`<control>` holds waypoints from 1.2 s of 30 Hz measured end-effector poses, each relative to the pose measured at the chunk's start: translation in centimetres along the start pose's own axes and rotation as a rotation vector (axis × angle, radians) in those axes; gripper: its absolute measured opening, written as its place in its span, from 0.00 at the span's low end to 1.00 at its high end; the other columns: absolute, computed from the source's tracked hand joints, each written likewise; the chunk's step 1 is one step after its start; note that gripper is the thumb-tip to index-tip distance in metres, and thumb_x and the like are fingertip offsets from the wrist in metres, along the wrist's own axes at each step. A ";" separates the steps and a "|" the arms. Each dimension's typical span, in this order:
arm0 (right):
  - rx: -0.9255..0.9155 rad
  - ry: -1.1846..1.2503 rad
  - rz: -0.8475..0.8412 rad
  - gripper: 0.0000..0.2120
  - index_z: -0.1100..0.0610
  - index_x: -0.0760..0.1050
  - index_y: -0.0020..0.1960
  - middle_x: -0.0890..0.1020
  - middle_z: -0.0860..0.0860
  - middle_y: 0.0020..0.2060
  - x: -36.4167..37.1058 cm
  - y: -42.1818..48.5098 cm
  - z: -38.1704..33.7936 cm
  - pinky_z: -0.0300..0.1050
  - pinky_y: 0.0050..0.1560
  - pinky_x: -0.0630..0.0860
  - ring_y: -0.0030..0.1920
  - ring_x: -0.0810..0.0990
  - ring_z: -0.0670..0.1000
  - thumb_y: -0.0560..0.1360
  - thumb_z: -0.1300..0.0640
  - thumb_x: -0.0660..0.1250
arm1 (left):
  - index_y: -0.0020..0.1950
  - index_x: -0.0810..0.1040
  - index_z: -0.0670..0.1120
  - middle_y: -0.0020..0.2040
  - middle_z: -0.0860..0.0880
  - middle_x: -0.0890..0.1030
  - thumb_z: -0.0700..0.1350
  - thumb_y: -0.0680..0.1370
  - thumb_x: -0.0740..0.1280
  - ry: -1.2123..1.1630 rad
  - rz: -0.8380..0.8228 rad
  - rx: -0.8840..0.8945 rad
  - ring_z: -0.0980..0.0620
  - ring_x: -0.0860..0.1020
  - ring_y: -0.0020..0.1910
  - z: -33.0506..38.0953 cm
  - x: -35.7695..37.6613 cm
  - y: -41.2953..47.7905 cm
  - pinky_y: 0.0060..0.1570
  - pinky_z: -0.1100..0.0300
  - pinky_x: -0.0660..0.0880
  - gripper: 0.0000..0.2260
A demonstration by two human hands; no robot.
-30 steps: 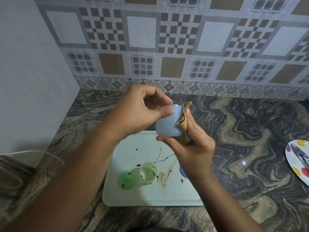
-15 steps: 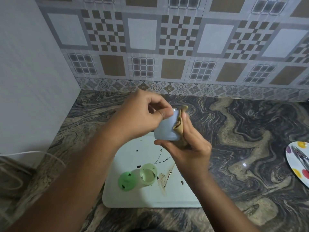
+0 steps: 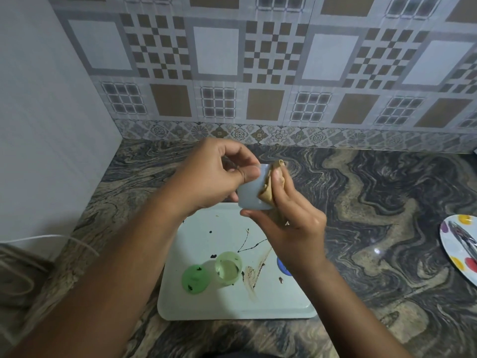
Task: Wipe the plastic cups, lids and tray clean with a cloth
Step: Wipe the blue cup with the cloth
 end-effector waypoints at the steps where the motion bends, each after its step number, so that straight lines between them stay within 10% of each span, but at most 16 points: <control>1: -0.006 -0.018 -0.019 0.34 0.69 0.74 0.69 0.76 0.66 0.69 0.1 0.1 0.0 0.37 0.70 0.72 0.72 0.74 0.53 0.71 0.52 0.80 | 0.43 0.83 0.48 0.38 0.51 0.83 0.41 0.75 0.74 0.037 0.000 0.004 0.49 0.80 0.24 0.1 0.1 0.1 0.25 0.61 0.76 0.03; 16: 0.201 0.074 -0.053 0.19 0.61 0.79 0.67 0.77 0.43 0.68 0.5 -2.7 5.0 0.58 0.53 0.85 0.68 0.80 0.51 0.81 0.52 0.68 | 0.42 0.85 0.49 0.37 0.54 0.83 0.45 0.74 0.74 0.051 0.205 -0.097 0.50 0.78 0.23 -5.0 0.2 0.8 0.26 0.59 0.77 0.02; 26: 0.414 -0.121 -0.177 0.17 0.59 0.79 0.69 0.80 0.56 0.67 3.5 -0.9 10.9 0.20 0.67 0.60 0.71 0.72 0.44 0.82 0.56 0.68 | 0.49 0.86 0.42 0.47 0.44 0.82 0.41 0.75 0.72 0.397 0.184 0.013 0.51 0.79 0.40 -14.4 6.9 4.0 0.45 0.61 0.75 0.06; 36: 0.480 -0.138 -0.202 0.15 0.62 0.80 0.66 0.80 0.60 0.66 6.7 0.6 14.4 0.22 0.66 0.60 0.71 0.75 0.54 0.81 0.58 0.69 | 0.41 0.84 0.40 0.36 0.40 0.83 0.42 0.78 0.65 0.601 0.070 -0.121 0.42 0.80 0.36 -18.4 8.0 9.7 0.39 0.48 0.79 0.11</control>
Point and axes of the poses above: each hand's wrist, its own y-axis towards the middle knuckle, its own x-axis out of the palm, z = x × y, the point moved 2 cm from there along y, towards the middle knuckle
